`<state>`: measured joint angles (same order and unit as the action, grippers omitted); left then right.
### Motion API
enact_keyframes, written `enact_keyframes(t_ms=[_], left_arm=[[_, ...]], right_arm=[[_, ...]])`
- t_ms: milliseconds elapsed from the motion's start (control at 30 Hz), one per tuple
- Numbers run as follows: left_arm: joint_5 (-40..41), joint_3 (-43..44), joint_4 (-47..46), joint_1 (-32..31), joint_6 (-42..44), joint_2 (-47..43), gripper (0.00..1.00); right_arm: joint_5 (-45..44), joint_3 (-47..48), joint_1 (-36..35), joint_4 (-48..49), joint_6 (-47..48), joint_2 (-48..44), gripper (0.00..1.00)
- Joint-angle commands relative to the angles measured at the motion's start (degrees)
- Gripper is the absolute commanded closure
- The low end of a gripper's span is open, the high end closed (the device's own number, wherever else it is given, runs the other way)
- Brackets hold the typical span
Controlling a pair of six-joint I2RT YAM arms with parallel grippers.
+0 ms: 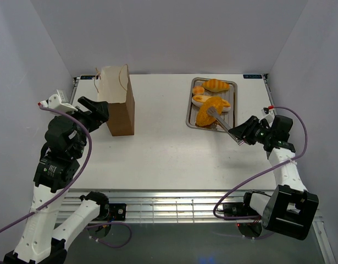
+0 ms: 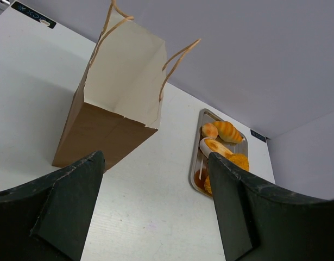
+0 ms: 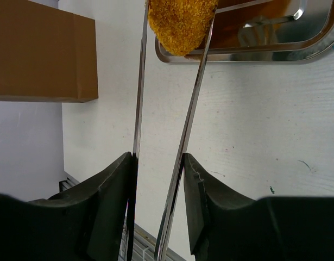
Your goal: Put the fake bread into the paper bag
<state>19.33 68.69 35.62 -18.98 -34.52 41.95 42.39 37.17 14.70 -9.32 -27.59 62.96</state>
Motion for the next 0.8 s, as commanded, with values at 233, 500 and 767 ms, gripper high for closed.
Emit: enact_keyframes(t_ms=[233, 500, 767], left_arm=[[4.1, 2.7, 0.4, -0.1, 1.6, 1.3, 0.13], [9.4, 10.2, -2.7, -0.1, 10.0, 12.2, 0.15], [6.9, 20.2, -3.7, 8.8, 9.7, 22.3, 0.14]], right_arm=[[3.0, 4.7, -0.1, 1.5, -2.8, -4.7, 0.92], [4.5, 16.5, -7.0, 4.7, -9.0, -3.3, 0.92], [-1.5, 38.6, -24.5, 3.4, -11.3, 4.4, 0.92]])
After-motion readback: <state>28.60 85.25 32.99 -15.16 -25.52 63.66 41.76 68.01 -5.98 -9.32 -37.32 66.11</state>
